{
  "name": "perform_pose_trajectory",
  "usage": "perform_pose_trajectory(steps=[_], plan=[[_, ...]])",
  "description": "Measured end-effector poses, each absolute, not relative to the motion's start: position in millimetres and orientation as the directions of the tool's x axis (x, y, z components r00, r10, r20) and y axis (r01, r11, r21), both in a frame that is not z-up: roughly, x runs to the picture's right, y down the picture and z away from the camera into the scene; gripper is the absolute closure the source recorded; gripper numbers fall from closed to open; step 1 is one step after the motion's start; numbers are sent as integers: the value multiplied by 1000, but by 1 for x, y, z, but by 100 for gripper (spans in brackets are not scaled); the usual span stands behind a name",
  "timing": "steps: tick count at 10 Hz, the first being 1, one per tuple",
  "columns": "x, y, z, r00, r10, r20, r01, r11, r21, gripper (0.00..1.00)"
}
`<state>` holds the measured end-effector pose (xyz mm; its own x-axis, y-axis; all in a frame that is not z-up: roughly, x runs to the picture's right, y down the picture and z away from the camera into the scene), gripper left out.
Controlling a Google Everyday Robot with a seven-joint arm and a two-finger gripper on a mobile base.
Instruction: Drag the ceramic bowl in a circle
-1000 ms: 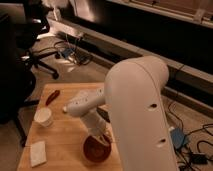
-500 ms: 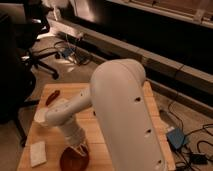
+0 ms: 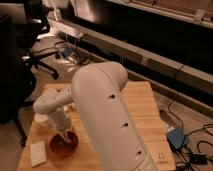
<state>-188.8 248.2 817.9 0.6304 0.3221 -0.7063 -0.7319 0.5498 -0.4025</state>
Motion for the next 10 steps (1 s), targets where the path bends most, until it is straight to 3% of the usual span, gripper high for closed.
perform_pose_trajectory(steps=[3, 5, 7, 10], plan=[[-147, 192, 874, 507, 452, -733, -818, 521, -244, 100], [-96, 168, 887, 391, 521, -758, -873, 470, -128, 100], [-53, 162, 881, 302, 549, -779, -902, 430, -47, 100], [18, 175, 837, 202, 540, -817, -910, 412, 48, 100]])
